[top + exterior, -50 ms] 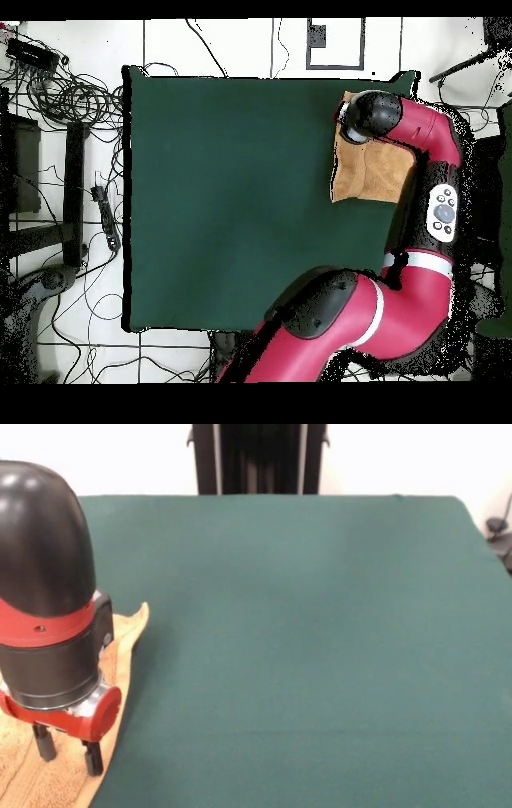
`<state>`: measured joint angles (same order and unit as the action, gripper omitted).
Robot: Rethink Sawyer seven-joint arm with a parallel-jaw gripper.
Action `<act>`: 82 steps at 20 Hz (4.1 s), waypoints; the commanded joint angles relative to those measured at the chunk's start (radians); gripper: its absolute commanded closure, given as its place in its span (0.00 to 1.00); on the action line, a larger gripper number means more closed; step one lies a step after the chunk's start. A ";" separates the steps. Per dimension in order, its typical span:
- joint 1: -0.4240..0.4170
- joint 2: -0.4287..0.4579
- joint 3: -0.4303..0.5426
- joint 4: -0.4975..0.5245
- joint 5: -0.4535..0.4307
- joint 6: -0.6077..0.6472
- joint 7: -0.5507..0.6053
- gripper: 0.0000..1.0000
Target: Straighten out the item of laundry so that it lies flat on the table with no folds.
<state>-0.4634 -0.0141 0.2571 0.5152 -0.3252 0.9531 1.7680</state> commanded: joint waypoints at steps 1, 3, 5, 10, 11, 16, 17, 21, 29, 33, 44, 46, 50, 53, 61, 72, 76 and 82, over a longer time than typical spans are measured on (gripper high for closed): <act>0.075 0.012 0.034 0.190 -0.024 0.018 -0.172 0.00; 0.092 0.008 -0.001 0.175 -0.083 -0.067 -0.187 0.00; 0.116 0.011 -0.047 0.156 -0.149 -0.129 -0.176 0.00; 0.129 0.052 -0.063 0.118 -0.202 -0.146 -0.168 0.00; 0.122 0.062 -0.051 0.118 -0.195 -0.142 -0.166 0.00; 0.069 0.091 0.054 0.136 -0.113 -0.113 -0.220 0.00; 0.057 0.096 0.076 0.142 -0.089 -0.096 -0.229 0.00; 0.004 0.099 0.142 0.179 0.006 -0.082 -0.219 0.00; -0.061 0.142 0.216 0.174 0.127 -0.024 -0.267 0.00; -0.067 0.160 0.236 0.167 0.158 0.060 -0.316 0.00; -0.074 0.183 0.303 0.173 0.239 0.212 -0.380 0.00; -0.065 0.173 0.288 0.185 0.245 0.206 -0.341 0.00; -0.046 0.161 0.263 0.190 0.254 0.207 -0.269 0.00; -0.048 0.157 0.266 0.213 0.273 0.193 -0.236 0.00; -0.021 0.097 0.204 0.286 0.281 0.160 -0.095 0.00; 0.037 0.025 0.112 0.361 0.254 0.030 0.060 0.00; 0.048 0.008 0.100 0.393 0.275 0.010 0.115 0.00; 0.069 -0.014 0.081 0.427 0.298 -0.006 0.187 0.00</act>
<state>-0.4597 -0.0482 0.3455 0.7198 -0.0631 0.9871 1.6993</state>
